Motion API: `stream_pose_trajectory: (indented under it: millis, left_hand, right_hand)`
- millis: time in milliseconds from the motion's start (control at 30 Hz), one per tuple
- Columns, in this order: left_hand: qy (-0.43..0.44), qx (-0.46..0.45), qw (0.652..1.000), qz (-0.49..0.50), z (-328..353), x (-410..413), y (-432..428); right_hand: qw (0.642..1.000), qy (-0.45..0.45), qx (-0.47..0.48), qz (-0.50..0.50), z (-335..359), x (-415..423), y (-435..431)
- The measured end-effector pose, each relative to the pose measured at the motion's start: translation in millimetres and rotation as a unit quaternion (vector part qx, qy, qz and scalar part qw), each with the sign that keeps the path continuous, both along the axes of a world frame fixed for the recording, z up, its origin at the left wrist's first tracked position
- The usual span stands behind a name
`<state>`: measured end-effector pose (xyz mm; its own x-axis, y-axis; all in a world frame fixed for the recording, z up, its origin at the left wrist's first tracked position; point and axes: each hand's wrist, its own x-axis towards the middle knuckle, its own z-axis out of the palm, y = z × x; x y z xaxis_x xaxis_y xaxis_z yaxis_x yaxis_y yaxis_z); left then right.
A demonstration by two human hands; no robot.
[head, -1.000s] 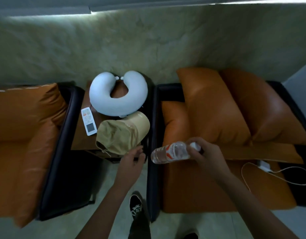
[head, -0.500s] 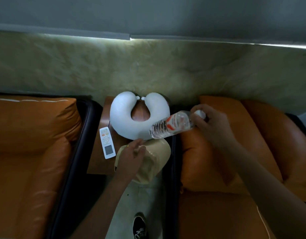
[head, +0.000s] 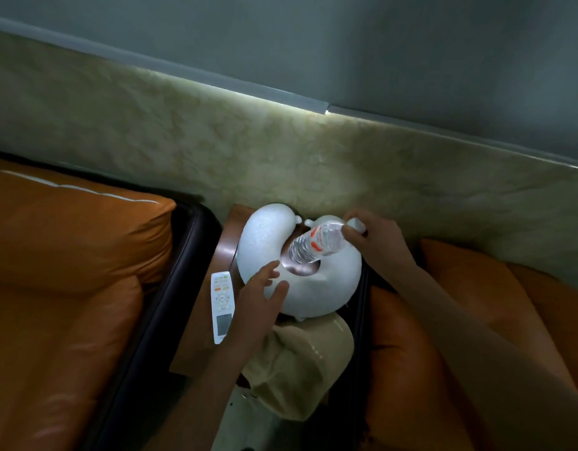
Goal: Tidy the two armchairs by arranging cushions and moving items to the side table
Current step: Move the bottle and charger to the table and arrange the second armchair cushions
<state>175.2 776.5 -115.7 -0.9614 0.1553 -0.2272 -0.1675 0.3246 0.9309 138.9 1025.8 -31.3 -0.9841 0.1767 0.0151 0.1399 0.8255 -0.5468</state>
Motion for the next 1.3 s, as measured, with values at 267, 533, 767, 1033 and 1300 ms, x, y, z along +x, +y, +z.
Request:
stream_pose_trajectory:
  millis: [267, 533, 767, 1033, 1300]
  left_hand:
    - [-0.038, 0.027, 0.999, 0.002, -27.9, -8.8, -3.3]
    - [-0.047, 0.033, 0.998, 0.006, -35.4, -15.1, 0.3]
    - [-0.051, 0.028, 0.998, -0.004, -36.1, -15.5, 7.1]
    - [-0.034, 0.023, 0.999, -0.011, -31.4, 3.1, 14.5]
    - [-0.103, 0.009, 0.992, -0.070, -29.8, 83.8, 57.4]
  right_hand:
    - [0.995, -0.022, 0.078, 0.065, -41.0, -36.3, -13.4]
    - [0.996, -0.036, 0.051, 0.064, -43.4, -47.6, -25.3]
    - [0.996, -0.045, -0.048, 0.054, -40.6, -45.3, -35.7]
    - [0.987, -0.063, -0.141, -0.034, -46.6, 5.1, -24.0]
    - [0.955, -0.120, -0.235, -0.134, -72.4, 180.5, 14.0]
